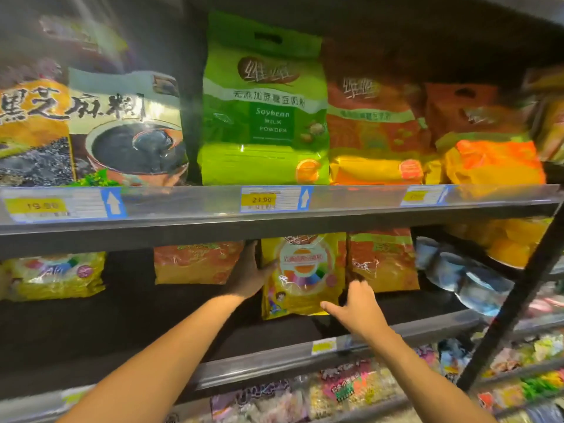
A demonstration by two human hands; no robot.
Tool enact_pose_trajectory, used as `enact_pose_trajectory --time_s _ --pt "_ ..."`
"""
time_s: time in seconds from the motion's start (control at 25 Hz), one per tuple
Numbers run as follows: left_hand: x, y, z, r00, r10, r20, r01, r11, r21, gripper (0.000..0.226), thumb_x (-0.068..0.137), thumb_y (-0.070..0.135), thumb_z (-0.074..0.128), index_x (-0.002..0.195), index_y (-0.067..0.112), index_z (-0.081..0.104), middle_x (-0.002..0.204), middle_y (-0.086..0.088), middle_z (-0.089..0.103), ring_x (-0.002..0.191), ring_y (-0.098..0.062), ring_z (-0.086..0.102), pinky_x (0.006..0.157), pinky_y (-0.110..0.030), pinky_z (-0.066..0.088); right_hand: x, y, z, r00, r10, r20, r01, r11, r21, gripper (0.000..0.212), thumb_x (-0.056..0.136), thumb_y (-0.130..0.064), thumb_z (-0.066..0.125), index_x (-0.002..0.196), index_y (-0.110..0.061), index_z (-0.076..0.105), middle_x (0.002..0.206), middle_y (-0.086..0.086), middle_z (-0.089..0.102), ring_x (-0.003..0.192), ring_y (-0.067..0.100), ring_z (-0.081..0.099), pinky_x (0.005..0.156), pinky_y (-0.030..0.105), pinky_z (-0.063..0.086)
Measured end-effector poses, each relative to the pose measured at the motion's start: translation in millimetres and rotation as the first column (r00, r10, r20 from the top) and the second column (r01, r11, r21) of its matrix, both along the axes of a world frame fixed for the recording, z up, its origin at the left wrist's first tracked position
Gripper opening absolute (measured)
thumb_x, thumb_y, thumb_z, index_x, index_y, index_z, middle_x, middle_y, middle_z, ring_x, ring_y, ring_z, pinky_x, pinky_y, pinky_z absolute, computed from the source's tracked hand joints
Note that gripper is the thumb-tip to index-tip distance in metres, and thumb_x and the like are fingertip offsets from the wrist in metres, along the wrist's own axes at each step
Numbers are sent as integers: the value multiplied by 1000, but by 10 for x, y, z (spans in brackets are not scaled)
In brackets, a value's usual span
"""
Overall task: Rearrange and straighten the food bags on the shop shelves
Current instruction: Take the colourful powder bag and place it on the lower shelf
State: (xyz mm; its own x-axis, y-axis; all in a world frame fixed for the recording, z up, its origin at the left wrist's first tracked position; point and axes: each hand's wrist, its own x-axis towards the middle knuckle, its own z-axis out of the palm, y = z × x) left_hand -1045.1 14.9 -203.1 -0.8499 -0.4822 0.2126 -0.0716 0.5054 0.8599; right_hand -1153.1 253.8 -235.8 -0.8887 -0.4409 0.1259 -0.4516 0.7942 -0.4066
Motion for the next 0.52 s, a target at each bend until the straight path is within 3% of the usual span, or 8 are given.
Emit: enact_pose_trajectory --time_s 0.12,0.24,0.4,0.52 --pt "-152 -24 -63 999 41 11 -41 996 82 52 99 32 65 145 20 46 140 2 59 127 -15 58 85 -14 45 -208 -34 -76 996 13 86 -10 999 -41 58 80 -60 79 71 -13 45 73 5 50 75 20 52 64 34 43" --pt "-257 -11 -102 998 64 5 -64 985 161 26 101 27 63 126 23 58 118 9 64 107 -10 64 62 -7 49 -410 -53 -117 973 43 226 -26 997 -74 61 81 -51 82 57 -15 40 54 3 40 49 16 41 52 33 33" --pt "-334 2 -107 997 73 23 -76 962 260 23 99 30 65 119 34 54 112 12 64 103 -12 65 70 -22 56 -564 -70 -149 940 49 338 -18 996 -92 50 85 -44 80 59 -13 51 58 0 49 54 14 48 51 26 35" --pt "-352 20 -106 997 81 18 -83 950 301 21 100 28 64 116 36 54 107 16 63 92 -3 63 68 -22 54 -619 -97 -198 934 59 353 -39 997 -63 48 89 -44 76 62 -12 52 64 1 52 62 16 53 57 28 38"
